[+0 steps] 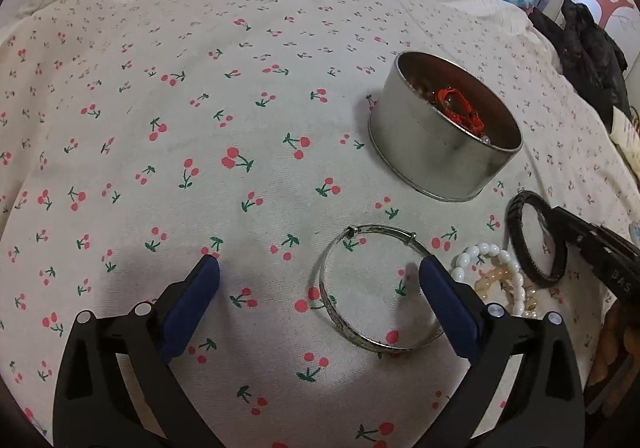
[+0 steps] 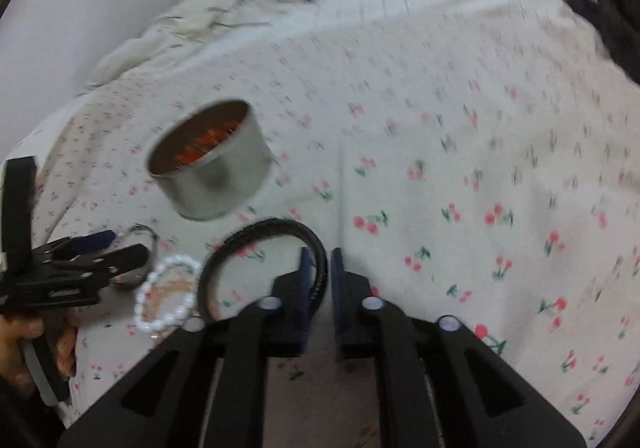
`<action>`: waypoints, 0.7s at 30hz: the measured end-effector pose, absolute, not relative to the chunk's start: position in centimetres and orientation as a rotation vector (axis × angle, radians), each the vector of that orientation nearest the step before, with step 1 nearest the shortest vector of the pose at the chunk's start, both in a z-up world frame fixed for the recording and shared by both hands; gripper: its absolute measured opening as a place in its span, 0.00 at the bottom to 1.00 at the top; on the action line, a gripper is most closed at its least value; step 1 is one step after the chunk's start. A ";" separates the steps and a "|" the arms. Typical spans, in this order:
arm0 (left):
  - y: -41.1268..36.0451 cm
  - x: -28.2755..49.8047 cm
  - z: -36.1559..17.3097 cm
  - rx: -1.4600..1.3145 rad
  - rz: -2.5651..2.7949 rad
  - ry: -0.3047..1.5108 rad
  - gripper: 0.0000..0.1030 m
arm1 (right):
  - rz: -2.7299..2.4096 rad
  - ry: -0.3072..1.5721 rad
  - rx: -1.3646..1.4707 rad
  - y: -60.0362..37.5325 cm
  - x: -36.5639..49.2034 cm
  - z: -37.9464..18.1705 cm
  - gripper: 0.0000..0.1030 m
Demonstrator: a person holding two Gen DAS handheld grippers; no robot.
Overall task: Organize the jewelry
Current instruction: 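Move left tool to silver bangle while right tool reaches black leather bracelet, then grasp silver bangle with left tool while right tool grasps black leather bracelet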
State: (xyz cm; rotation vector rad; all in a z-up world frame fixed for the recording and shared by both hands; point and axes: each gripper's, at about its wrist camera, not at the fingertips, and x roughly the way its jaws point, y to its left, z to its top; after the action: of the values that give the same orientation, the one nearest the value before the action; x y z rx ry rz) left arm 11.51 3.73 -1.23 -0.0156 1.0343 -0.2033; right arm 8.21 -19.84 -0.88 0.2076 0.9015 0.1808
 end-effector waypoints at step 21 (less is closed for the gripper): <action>4.5 10.8 -0.5 -0.077 -0.330 0.980 0.25 | 0.168 0.881 0.035 -17.3 8.3 -0.9 0.11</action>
State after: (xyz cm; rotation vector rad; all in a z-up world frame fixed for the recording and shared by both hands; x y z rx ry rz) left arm 10.81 4.46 -0.50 -0.0775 0.9804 -0.3304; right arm 8.33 -17.27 -0.92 0.0345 0.8808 0.1679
